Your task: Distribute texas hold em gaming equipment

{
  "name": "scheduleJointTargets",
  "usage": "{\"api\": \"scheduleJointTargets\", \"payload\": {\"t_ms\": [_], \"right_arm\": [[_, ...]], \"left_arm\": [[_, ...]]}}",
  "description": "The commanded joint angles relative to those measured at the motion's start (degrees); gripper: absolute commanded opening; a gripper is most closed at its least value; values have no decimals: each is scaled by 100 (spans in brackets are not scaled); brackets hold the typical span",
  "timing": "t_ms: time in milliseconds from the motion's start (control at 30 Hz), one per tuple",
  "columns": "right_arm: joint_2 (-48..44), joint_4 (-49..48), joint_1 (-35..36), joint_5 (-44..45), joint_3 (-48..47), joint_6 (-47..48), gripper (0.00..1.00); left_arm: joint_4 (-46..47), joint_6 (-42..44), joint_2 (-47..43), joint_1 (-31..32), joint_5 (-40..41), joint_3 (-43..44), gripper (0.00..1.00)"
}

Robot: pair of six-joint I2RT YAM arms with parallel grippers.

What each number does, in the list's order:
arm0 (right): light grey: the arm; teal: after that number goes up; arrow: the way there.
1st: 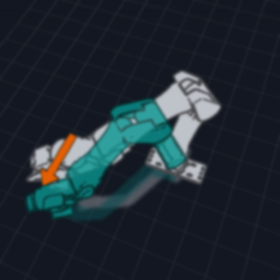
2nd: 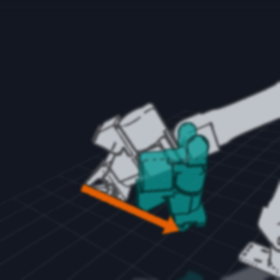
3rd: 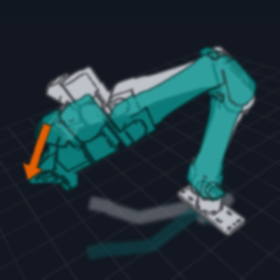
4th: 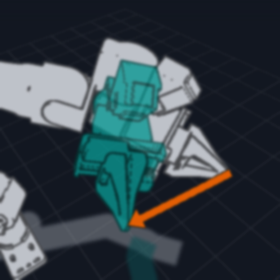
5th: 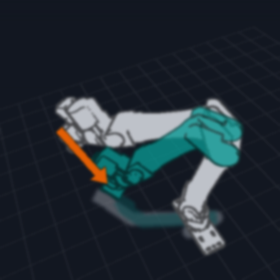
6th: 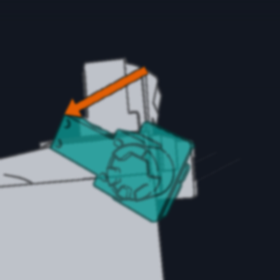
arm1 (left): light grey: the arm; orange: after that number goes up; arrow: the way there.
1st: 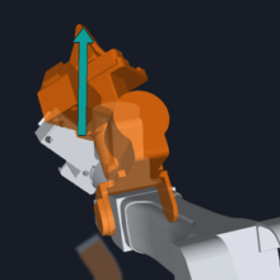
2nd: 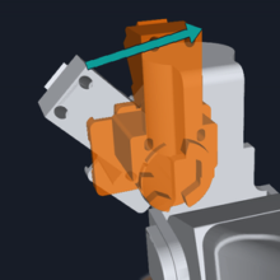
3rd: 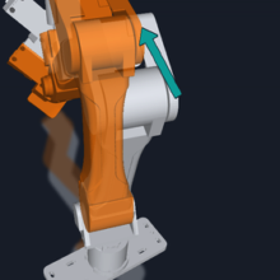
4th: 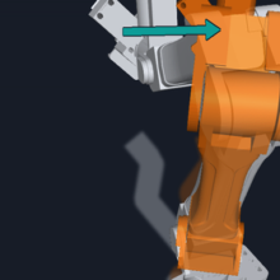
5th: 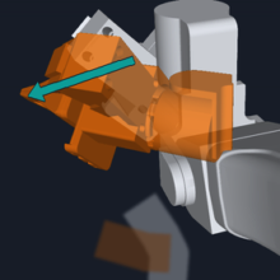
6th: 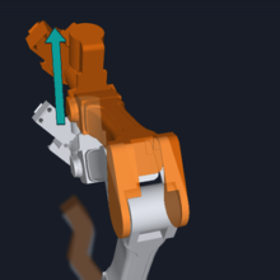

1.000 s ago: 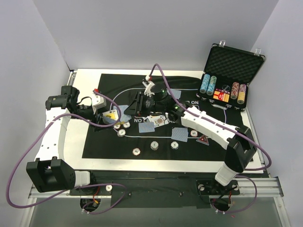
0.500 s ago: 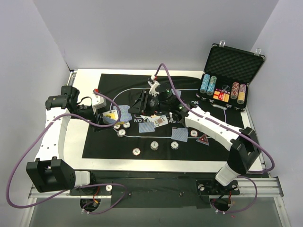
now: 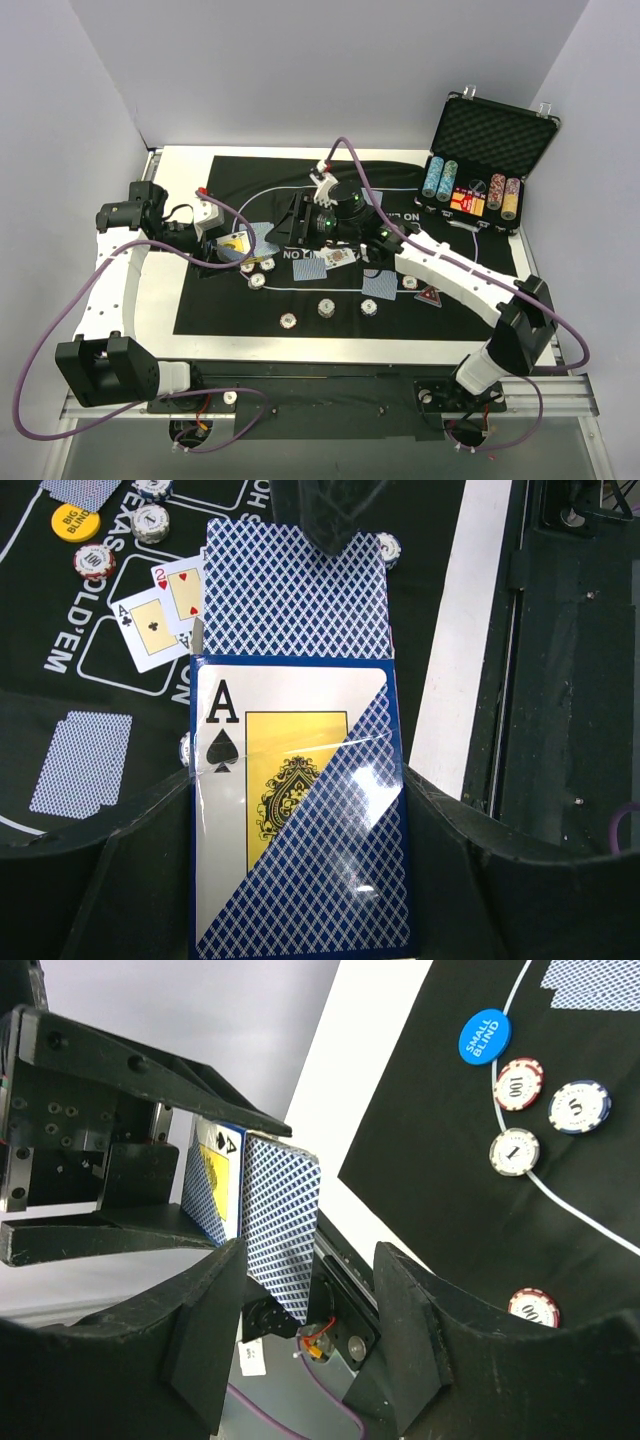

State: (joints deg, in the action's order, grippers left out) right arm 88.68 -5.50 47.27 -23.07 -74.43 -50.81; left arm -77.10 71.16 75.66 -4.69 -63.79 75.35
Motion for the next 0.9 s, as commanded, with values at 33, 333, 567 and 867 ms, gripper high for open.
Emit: {"api": "scheduleJointTargets", "payload": {"t_ms": [33,333,567,867], "right_arm": [[289,75,151,40,-414,185,49],[149,207,125,180,-353,343,33],[44,347,2,233,-239,405,32],[-123,383,-130,259,-124,440,32]], "left_arm": [[-1422,65,-113,-41,-432,190,0],[-1422,56,-113,-41,-424,182,0],[-1422,56,-130,-41,-450,190,0],[-1422,48,-139,-41,-459,199,0]]}}
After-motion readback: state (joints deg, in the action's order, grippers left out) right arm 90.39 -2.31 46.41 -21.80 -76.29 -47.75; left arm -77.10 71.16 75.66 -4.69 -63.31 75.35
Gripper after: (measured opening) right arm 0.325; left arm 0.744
